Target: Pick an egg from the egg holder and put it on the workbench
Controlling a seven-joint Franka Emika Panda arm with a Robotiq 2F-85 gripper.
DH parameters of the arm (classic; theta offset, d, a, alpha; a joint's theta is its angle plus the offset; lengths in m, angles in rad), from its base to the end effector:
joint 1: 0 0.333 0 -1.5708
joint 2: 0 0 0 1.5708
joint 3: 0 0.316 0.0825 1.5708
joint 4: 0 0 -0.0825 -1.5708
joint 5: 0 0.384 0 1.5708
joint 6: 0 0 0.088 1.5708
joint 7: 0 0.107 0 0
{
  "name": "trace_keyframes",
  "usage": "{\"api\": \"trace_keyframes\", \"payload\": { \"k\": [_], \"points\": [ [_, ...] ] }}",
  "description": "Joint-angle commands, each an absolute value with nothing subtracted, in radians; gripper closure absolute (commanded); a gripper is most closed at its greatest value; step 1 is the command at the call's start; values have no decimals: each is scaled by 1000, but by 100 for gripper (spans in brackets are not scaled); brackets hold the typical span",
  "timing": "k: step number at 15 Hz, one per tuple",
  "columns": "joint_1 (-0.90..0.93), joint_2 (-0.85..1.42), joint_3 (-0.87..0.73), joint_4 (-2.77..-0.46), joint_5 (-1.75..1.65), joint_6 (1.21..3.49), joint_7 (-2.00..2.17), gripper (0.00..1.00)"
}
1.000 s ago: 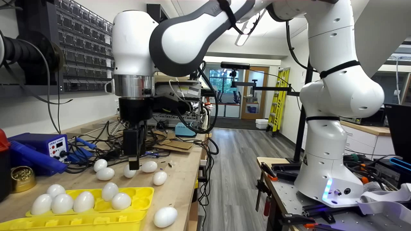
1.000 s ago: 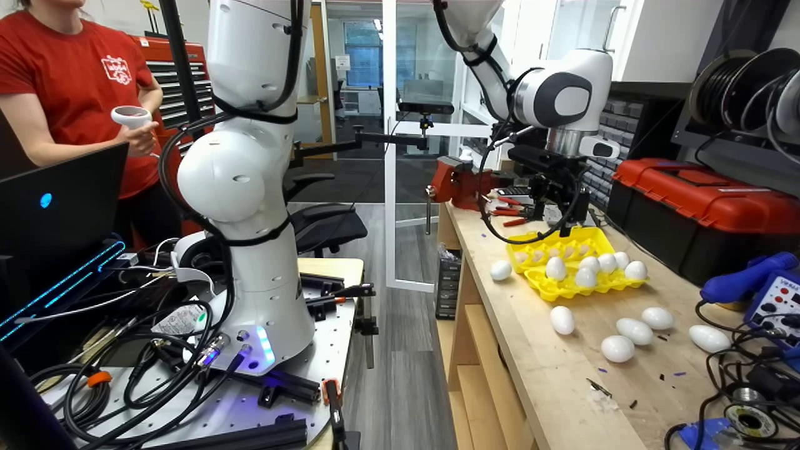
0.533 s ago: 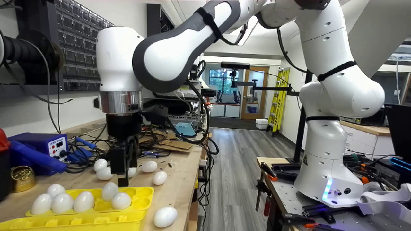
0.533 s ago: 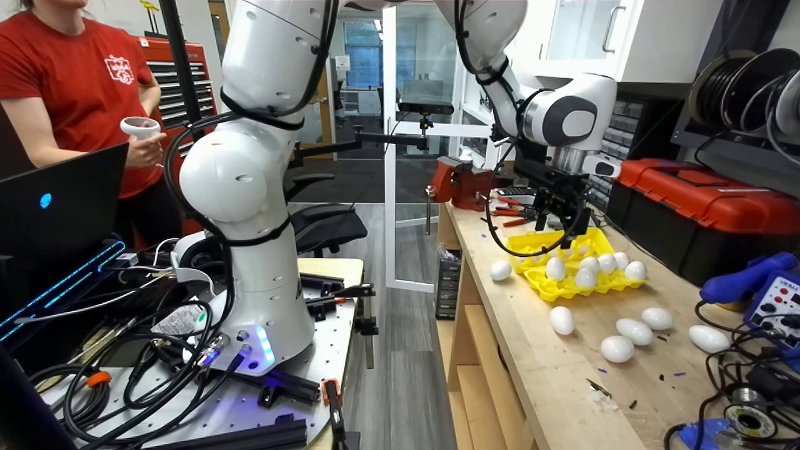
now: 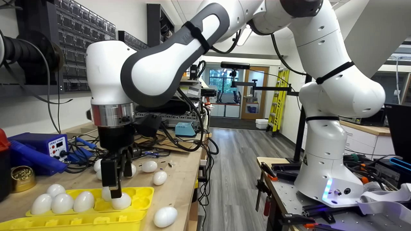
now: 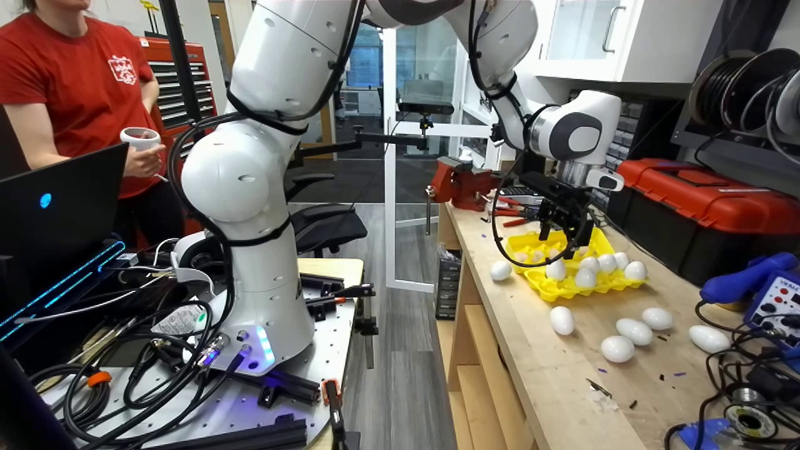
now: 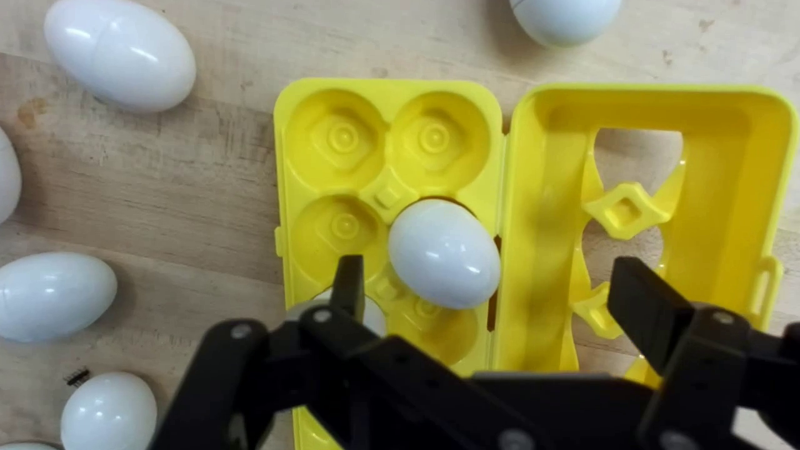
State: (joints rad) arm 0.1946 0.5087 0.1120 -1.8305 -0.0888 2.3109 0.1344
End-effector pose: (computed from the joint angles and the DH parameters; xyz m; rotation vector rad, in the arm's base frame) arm 0.6165 0.1884 0.2536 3.1074 0.3424 -0.0332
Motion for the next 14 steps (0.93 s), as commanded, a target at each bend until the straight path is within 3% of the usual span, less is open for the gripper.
{"api": "trace_keyframes", "payload": {
  "k": [1, 14],
  "points": [
    [215, 545, 84, -1798, -102, 2309, 165, 0],
    [217, 644, 75, -1723, -84, 2314, 174, 0]
  ]
}}
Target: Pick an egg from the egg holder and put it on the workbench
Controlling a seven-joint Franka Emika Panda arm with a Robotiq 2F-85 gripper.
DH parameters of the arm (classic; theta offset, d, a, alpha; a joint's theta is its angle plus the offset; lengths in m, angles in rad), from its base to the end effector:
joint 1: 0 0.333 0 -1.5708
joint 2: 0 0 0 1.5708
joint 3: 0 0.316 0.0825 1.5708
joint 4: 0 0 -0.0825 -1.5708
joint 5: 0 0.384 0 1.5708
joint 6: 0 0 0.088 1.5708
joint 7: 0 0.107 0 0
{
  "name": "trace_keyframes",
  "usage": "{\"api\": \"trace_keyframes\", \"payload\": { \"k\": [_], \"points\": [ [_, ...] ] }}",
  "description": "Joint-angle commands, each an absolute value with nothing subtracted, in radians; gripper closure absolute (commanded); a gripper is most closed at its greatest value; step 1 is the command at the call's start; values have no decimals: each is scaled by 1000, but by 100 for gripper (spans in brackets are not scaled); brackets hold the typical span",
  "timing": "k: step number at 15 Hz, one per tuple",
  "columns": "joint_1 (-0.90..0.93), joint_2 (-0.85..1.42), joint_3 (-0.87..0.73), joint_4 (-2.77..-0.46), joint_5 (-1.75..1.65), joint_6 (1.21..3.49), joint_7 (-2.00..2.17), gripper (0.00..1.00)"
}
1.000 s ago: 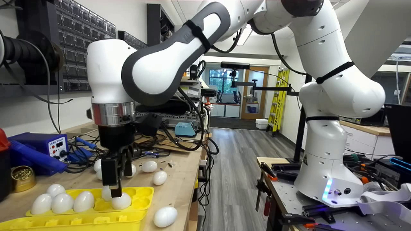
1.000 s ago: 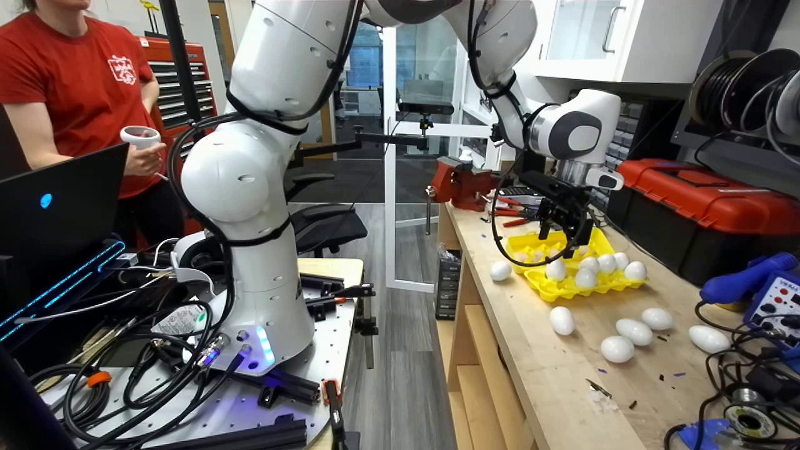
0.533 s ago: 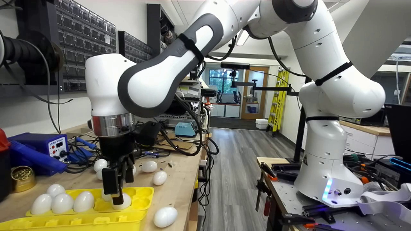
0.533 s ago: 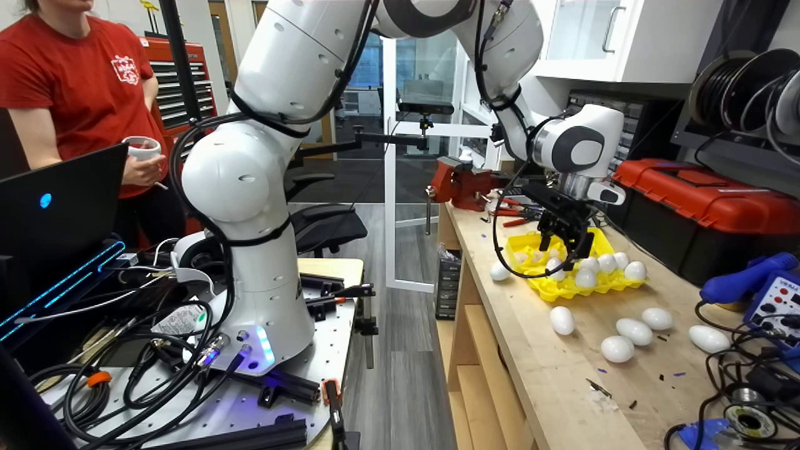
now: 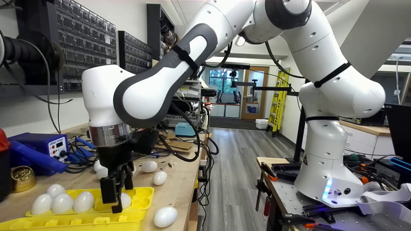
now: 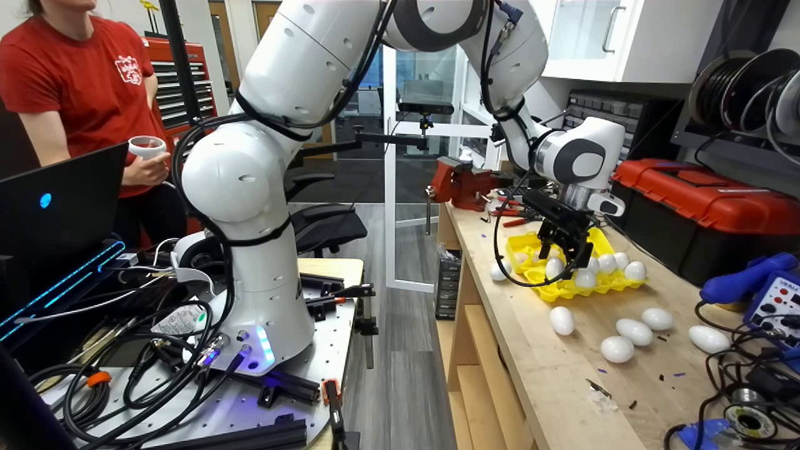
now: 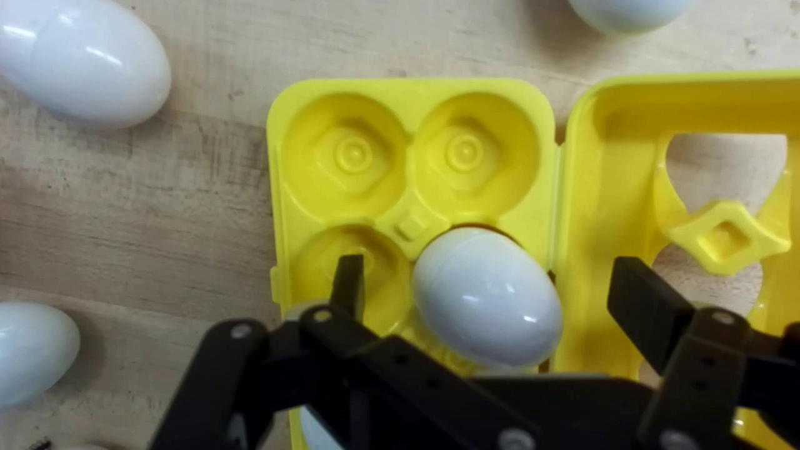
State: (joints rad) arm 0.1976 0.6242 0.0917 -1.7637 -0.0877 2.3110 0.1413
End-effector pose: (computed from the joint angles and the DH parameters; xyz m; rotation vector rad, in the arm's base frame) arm 0.6290 0.1808 0.2057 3.1012 0.3023 -0.1087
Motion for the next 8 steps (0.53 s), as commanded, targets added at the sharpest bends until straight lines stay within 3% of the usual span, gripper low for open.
{"api": "trace_keyframes", "payload": {
  "k": [1, 8],
  "points": [
    [218, 646, 73, -1716, -86, 2315, 177, 0],
    [216, 648, 64, -1720, -92, 2301, 177, 0]
  ]
}}
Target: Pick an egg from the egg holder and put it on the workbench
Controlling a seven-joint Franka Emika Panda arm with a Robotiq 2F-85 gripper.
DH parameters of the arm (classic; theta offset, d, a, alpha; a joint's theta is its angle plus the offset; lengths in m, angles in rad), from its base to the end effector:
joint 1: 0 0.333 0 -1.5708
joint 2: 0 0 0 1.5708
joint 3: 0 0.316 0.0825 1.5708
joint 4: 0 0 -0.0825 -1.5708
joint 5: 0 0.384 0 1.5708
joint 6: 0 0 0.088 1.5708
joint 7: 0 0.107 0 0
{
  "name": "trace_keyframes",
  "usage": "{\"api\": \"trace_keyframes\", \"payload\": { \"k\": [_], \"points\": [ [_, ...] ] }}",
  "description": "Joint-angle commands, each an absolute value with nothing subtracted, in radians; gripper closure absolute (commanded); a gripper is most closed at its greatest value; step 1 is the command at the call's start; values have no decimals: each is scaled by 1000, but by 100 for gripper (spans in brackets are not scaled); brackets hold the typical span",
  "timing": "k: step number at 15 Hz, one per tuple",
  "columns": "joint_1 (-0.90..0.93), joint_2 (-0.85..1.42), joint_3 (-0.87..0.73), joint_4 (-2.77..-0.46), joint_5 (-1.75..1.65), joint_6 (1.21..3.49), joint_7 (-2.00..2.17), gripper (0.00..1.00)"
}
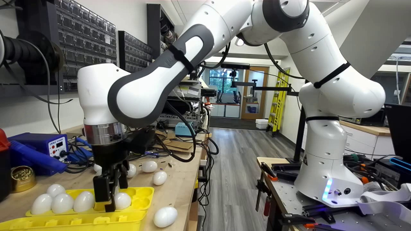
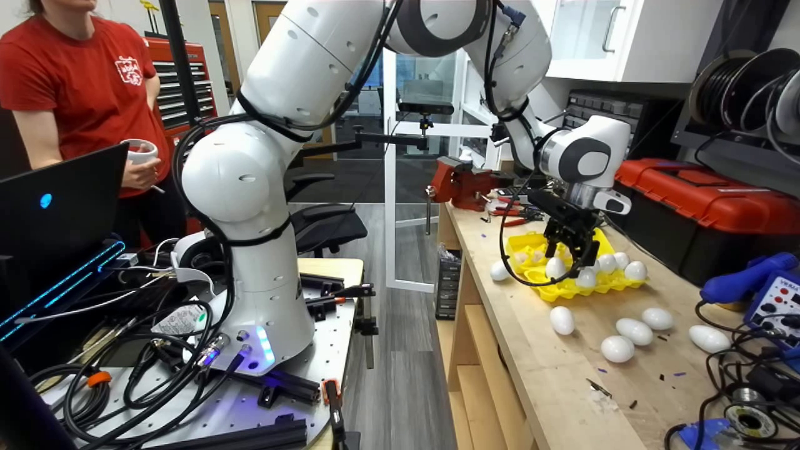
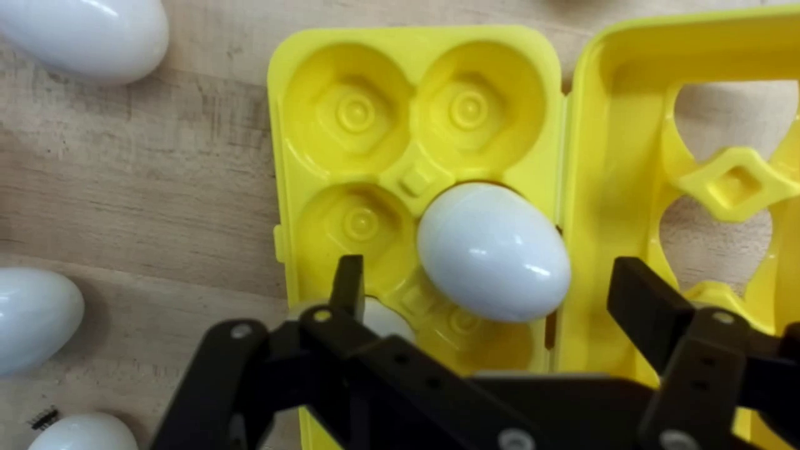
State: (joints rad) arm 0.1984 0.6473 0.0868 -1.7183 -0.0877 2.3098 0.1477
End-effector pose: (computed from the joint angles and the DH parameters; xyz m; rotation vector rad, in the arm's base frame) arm 0.6414 0.1809 0.2086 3.1062 0.2838 -0.0764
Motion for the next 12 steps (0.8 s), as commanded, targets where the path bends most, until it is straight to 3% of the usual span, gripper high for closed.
{"api": "trace_keyframes", "payload": {
  "k": [1, 4, 5, 12],
  "points": [
    [214, 648, 62, -1723, -90, 2301, 177, 0],
    [210, 653, 57, -1727, -85, 2308, 180, 0],
    [210, 655, 56, -1726, -83, 2310, 181, 22],
    [210, 632, 73, -1725, -55, 2305, 186, 66]
  ]
}}
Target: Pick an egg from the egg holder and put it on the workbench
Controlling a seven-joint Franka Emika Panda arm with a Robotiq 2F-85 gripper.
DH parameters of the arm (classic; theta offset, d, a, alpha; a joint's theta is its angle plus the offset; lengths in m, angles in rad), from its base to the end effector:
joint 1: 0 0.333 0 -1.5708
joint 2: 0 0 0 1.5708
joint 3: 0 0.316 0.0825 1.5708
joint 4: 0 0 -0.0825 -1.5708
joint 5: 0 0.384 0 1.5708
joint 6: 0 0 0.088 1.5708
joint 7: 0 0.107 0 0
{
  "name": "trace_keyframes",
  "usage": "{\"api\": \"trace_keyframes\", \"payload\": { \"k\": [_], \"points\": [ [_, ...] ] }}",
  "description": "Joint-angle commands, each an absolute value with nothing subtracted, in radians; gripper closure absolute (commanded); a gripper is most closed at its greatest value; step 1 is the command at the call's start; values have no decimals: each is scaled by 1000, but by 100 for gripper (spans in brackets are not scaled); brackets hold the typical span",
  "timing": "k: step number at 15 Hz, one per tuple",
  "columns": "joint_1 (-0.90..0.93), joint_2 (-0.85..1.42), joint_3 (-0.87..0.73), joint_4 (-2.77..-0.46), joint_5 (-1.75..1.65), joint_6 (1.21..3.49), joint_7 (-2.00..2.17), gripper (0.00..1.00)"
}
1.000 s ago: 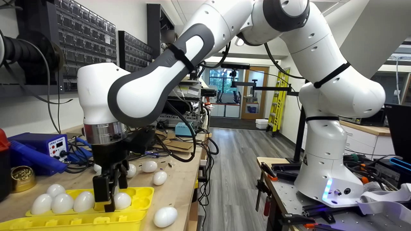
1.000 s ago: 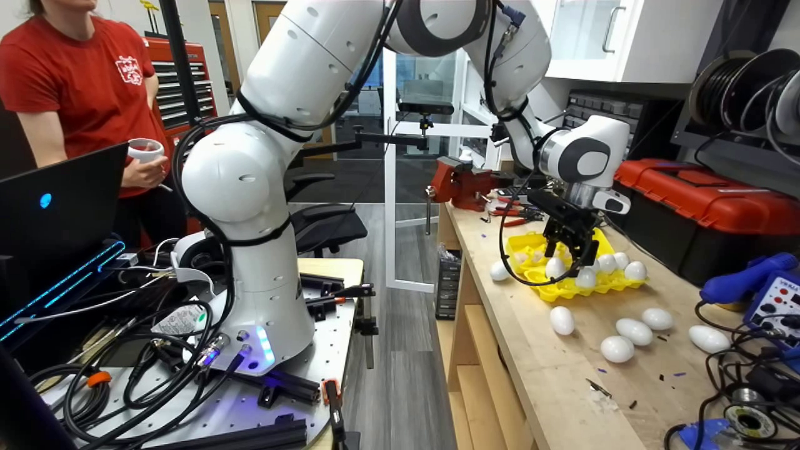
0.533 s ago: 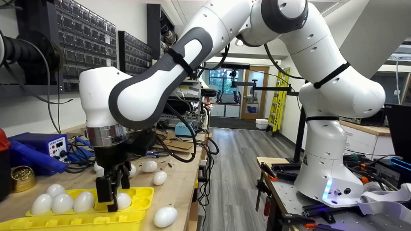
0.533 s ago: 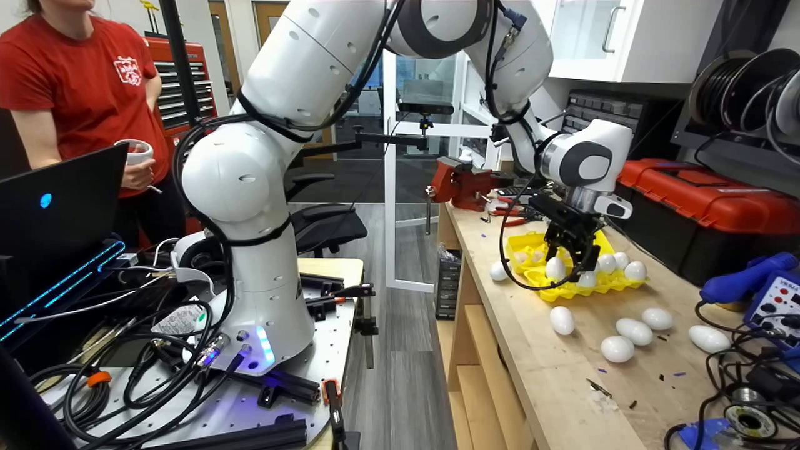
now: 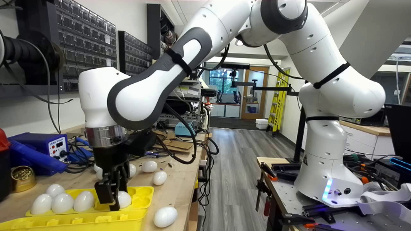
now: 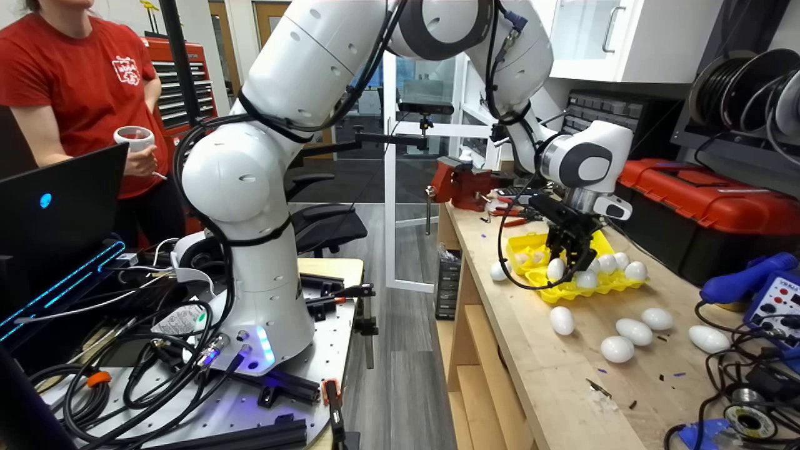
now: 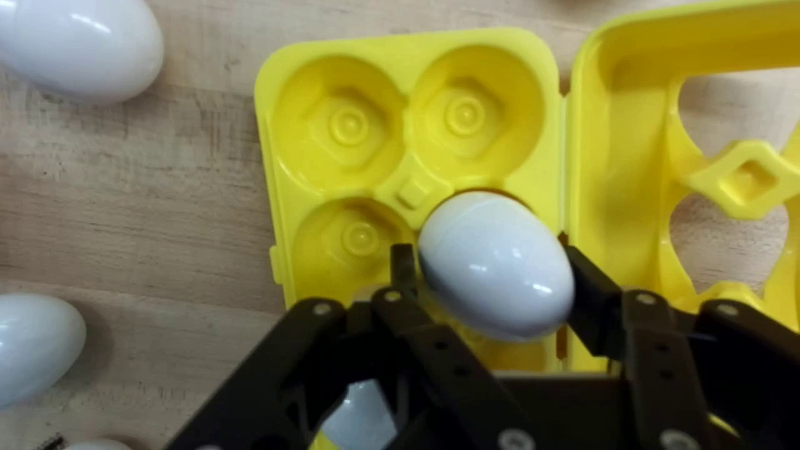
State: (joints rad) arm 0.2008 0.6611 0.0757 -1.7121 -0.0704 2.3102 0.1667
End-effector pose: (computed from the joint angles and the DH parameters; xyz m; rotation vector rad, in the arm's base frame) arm 0.6429 0.1763 0.2017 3.1153 0.2252 -0.0909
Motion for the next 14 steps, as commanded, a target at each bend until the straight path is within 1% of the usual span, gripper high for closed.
{"api": "trace_keyframes", "payload": {
  "k": [1, 9, 14],
  "points": [
    [213, 626, 72, -1727, -57, 2304, 187, 71],
    [234, 489, 89, -1809, -69, 2282, 182, 71],
    [229, 451, 50, -1788, -111, 2271, 206, 71]
  ]
}}
